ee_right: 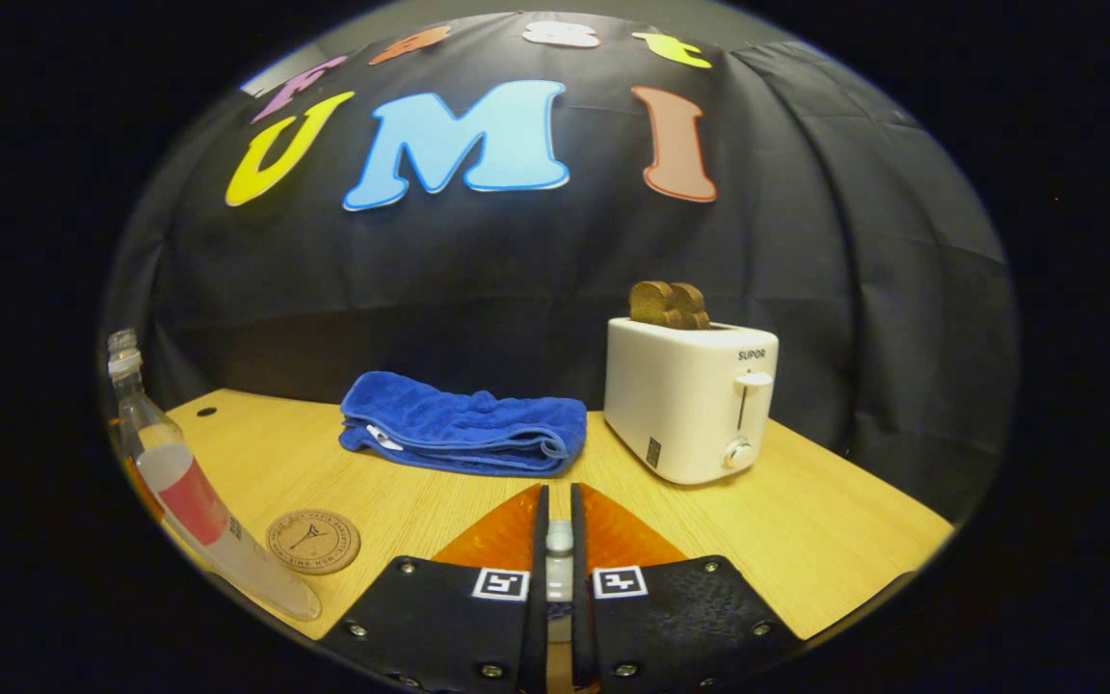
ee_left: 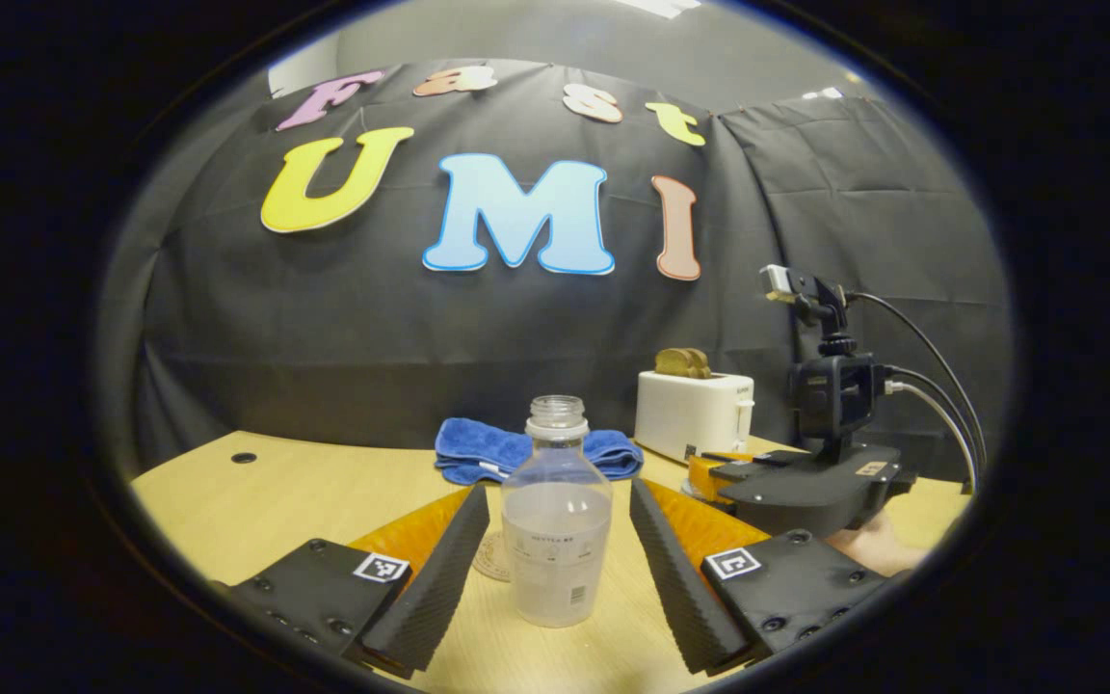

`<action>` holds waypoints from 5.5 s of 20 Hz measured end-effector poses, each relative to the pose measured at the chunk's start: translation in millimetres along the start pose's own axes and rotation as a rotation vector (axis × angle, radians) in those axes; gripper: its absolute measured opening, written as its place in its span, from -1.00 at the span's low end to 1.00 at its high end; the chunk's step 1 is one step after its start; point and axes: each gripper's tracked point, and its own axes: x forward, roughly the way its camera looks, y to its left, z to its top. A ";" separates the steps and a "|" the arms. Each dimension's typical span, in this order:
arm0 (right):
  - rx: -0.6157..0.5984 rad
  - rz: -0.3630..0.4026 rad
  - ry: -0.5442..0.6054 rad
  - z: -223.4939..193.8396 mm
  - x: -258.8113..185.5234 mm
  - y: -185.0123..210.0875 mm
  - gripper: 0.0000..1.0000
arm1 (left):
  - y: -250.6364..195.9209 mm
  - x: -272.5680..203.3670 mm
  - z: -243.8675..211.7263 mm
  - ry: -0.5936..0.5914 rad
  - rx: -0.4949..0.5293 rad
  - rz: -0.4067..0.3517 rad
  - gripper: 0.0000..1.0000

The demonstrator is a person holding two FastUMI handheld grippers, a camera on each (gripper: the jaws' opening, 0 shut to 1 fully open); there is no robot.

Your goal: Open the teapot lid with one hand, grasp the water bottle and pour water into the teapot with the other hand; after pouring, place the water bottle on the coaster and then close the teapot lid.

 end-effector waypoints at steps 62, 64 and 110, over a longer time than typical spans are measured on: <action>-0.002 -0.205 -0.055 20.9 -49.9 -156.7 -0.91 | -50.3 131.0 -44.5 0.470 1.212 -0.308 0.63; -0.017 -0.216 -0.061 24.5 -53.3 -160.1 -0.91 | -46.8 138.2 -43.2 0.478 1.315 -0.316 0.62; 0.022 -0.163 -0.112 42.5 -64.0 -146.4 -0.91 | -72.3 134.5 14.5 0.537 2.407 -0.334 0.62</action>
